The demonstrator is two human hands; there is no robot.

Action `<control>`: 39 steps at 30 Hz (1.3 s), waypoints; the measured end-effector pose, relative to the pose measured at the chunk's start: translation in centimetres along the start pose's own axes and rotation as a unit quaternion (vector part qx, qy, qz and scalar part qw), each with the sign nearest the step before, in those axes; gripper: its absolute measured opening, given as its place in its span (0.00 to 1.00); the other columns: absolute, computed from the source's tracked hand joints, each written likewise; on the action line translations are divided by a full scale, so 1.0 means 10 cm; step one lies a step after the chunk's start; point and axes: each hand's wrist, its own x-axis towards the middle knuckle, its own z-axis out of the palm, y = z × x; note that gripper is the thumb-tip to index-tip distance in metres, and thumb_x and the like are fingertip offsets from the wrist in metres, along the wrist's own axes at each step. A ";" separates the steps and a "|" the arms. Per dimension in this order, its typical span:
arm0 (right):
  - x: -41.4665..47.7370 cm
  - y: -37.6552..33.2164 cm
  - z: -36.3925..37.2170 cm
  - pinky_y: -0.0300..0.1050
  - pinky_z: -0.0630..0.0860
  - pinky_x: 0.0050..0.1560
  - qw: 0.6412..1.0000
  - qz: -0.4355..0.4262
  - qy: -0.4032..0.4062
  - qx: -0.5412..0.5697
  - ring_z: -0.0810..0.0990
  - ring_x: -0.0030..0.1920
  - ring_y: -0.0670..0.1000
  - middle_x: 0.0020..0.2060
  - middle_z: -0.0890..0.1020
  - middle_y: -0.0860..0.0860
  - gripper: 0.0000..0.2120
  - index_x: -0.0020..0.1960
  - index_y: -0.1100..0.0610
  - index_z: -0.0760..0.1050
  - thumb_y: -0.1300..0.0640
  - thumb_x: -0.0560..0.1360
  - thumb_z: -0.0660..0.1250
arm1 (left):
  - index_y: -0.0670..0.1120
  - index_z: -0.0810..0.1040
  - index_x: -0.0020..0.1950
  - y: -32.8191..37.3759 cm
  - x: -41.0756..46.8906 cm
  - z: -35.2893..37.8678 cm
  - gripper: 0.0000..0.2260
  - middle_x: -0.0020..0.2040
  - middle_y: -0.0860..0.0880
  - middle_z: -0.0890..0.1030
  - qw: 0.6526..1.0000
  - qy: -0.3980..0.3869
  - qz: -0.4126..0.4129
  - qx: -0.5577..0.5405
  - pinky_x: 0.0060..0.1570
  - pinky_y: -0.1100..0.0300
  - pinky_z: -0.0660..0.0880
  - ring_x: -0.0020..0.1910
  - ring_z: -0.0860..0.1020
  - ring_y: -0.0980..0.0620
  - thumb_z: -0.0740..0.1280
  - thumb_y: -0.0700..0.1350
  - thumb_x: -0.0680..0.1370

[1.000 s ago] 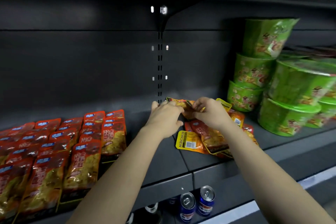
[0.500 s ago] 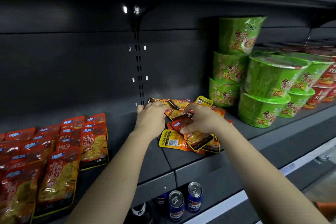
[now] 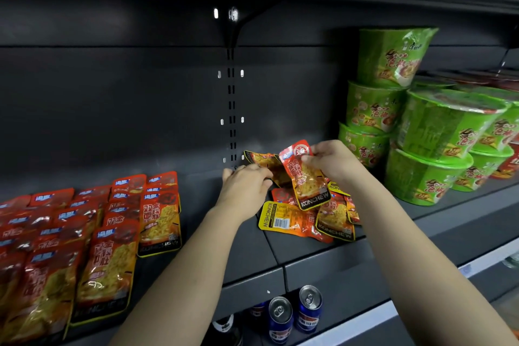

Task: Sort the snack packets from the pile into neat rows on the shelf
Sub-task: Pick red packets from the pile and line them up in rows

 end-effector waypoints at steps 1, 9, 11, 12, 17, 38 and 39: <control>0.02 0.01 0.00 0.52 0.79 0.50 1.000 -0.002 0.009 -0.001 0.82 0.45 0.57 0.44 0.84 0.59 0.07 0.49 0.63 0.79 0.59 0.75 0.70 | 0.54 0.74 0.66 0.01 0.00 0.01 0.14 0.63 0.54 0.76 1.000 -0.007 0.000 0.003 0.63 0.51 0.59 0.62 0.71 0.50 0.57 0.51 0.83; 0.02 0.06 -0.02 0.54 0.77 0.58 0.998 0.006 0.049 -0.036 0.79 0.54 0.55 0.54 0.79 0.54 0.13 0.63 0.58 0.71 0.54 0.82 0.58 | 0.52 0.79 0.60 0.11 0.04 0.10 0.17 0.58 0.52 0.75 0.998 -0.057 0.015 0.032 0.61 0.49 0.60 0.60 0.71 0.49 0.58 0.59 0.80; 0.02 0.09 -0.02 0.53 0.77 0.58 0.998 0.008 0.051 -0.043 0.79 0.56 0.55 0.56 0.79 0.54 0.14 0.64 0.58 0.70 0.54 0.82 0.58 | 0.51 0.79 0.58 0.14 0.06 0.12 0.18 0.57 0.51 0.75 0.997 -0.070 0.012 0.038 0.61 0.48 0.60 0.61 0.70 0.49 0.59 0.61 0.79; 0.02 0.10 -0.02 0.52 0.76 0.58 0.997 0.011 0.051 -0.049 0.78 0.57 0.55 0.58 0.79 0.55 0.15 0.66 0.58 0.70 0.54 0.82 0.58 | 0.51 0.79 0.56 0.15 0.07 0.12 0.19 0.57 0.51 0.74 0.997 -0.074 0.008 0.033 0.62 0.48 0.60 0.61 0.70 0.49 0.60 0.63 0.77; 0.05 0.14 -0.03 0.50 0.75 0.57 0.995 0.028 0.064 -0.068 0.77 0.59 0.56 0.61 0.77 0.57 0.18 0.69 0.59 0.67 0.54 0.82 0.57 | 0.52 0.78 0.53 0.18 0.08 0.09 0.20 0.59 0.51 0.72 0.994 -0.088 -0.037 -0.052 0.64 0.48 0.62 0.64 0.69 0.50 0.69 0.65 0.70; 0.08 0.05 0.15 0.45 0.77 0.55 0.998 -0.014 0.002 0.065 0.80 0.54 0.48 0.54 0.79 0.46 0.29 0.65 0.51 0.67 0.61 0.69 0.75 | 0.54 0.76 0.44 -0.03 0.02 -0.34 0.05 0.46 0.54 0.80 0.965 0.111 -0.070 -0.227 0.39 0.60 0.68 0.48 0.76 0.52 0.70 0.45 0.76; 0.08 0.04 0.18 0.45 0.76 0.55 0.998 -0.020 0.000 0.060 0.79 0.54 0.48 0.54 0.79 0.46 0.28 0.65 0.51 0.67 0.61 0.69 0.75 | 0.52 0.80 0.44 -0.06 0.01 -0.37 0.03 0.46 0.54 0.82 0.963 0.113 -0.073 -0.233 0.42 0.61 0.69 0.49 0.77 0.53 0.70 0.45 0.76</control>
